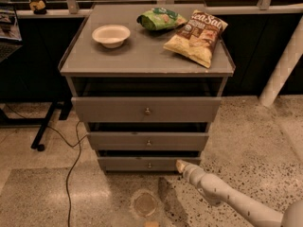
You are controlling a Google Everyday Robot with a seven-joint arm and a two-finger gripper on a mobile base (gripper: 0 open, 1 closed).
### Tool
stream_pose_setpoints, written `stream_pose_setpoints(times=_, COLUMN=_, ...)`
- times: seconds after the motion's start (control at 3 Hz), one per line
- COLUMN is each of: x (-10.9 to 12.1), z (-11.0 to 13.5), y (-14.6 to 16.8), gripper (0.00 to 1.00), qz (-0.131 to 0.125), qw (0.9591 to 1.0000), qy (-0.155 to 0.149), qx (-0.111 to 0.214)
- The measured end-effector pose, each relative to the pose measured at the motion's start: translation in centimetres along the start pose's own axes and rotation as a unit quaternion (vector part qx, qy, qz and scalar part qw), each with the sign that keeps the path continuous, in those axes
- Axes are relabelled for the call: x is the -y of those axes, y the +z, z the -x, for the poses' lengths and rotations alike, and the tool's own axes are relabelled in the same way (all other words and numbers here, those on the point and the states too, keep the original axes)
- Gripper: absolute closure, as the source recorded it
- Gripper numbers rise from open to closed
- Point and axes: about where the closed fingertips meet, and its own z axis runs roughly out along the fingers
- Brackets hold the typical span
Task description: Open bottom drawer
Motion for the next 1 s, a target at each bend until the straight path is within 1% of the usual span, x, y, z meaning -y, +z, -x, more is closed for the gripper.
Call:
stream_pose_setpoints(times=0.33, x=-0.1, z=0.4, y=0.1, gripper=1.00, qz=0.034, qw=0.9992, qy=-0.020, qx=0.010)
stream_pose_setpoints(times=0.67, x=0.7, z=1.5, y=0.5, gripper=1.00, qz=0.072, qw=0.9954, qy=-0.059, qx=0.021)
stream_pose_setpoints(times=1.0, x=0.0, z=1.3, y=0.3, gripper=1.00, qz=0.098, qw=0.9930, qy=-0.065, qx=0.009)
